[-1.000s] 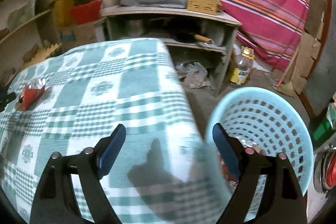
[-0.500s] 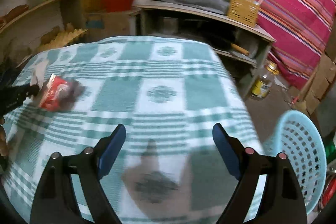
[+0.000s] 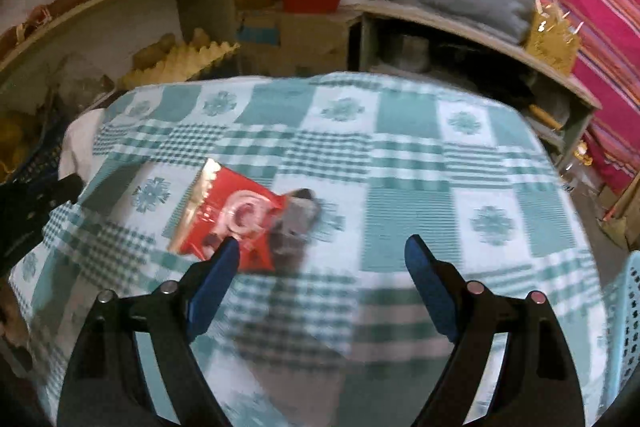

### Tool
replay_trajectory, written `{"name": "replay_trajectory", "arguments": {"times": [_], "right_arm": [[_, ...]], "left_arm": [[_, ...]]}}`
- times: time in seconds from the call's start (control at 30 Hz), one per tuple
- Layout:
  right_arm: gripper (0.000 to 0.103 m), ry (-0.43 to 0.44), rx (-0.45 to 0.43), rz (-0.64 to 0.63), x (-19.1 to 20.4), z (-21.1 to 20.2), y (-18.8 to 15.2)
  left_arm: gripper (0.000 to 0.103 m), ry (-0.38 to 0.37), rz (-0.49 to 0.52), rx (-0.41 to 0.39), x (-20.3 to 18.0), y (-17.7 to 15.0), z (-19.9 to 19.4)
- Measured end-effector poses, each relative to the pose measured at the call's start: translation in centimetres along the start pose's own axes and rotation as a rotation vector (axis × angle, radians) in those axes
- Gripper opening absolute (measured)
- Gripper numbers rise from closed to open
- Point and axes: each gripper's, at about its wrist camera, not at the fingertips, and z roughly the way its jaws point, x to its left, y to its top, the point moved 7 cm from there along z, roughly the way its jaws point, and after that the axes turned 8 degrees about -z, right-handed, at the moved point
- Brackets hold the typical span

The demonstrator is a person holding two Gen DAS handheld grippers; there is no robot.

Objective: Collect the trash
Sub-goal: 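Grasp the beige paper with the left tool while the right tool grasps the red wrapper, then carry the beige paper and red wrapper over the blue basket with both tools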

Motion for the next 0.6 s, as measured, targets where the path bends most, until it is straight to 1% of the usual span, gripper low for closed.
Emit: {"name": "replay_trajectory", "arguments": {"times": [0.1,0.13,0.17,0.2,0.23,0.27,0.3,0.33,0.37,0.47,0.6], "right_arm": [[0.082,0.010,0.046,0.026,1.2,2.0,0.1],[0.079,0.007,0.055,0.029,1.3,2.4,0.1],[0.066,0.008,0.067,0.031,1.5,2.8,-0.1],[0.058,0.014,0.083,0.034,1.6,3.3,-0.2],[0.044,0.035,0.101,0.044,1.8,3.7,-0.4],[0.039,0.054,0.107,0.054,2.0,3.9,-0.5],[0.037,0.059,0.104,0.058,2.1,3.9,-0.5],[0.030,0.056,0.093,0.053,2.2,3.8,-0.5],[0.017,0.062,0.087,0.048,2.4,3.7,-0.4],[0.008,0.084,0.066,0.029,2.7,3.3,-0.2],[0.005,0.081,0.037,0.031,2.1,2.6,0.0]], "left_arm": [[0.027,0.011,-0.004,-0.002,0.9,-0.1,-0.1],[0.027,0.015,-0.001,-0.001,1.1,-0.1,-0.1],[0.027,0.017,0.001,0.000,1.2,-0.3,-0.1],[0.027,0.018,0.004,0.002,1.3,-0.3,-0.1],[0.027,0.021,0.008,0.003,1.3,-0.4,-0.1],[0.027,0.023,0.013,0.002,1.2,-0.4,-0.1],[0.027,0.024,0.016,0.000,1.1,-0.4,-0.1],[0.027,0.023,0.019,-0.001,1.1,-0.4,-0.2],[0.027,0.021,0.023,-0.003,0.9,-0.4,-0.2],[0.027,0.020,0.029,-0.005,0.6,-0.3,-0.3],[0.027,0.022,0.039,-0.006,0.0,-0.3,-0.3]]}}
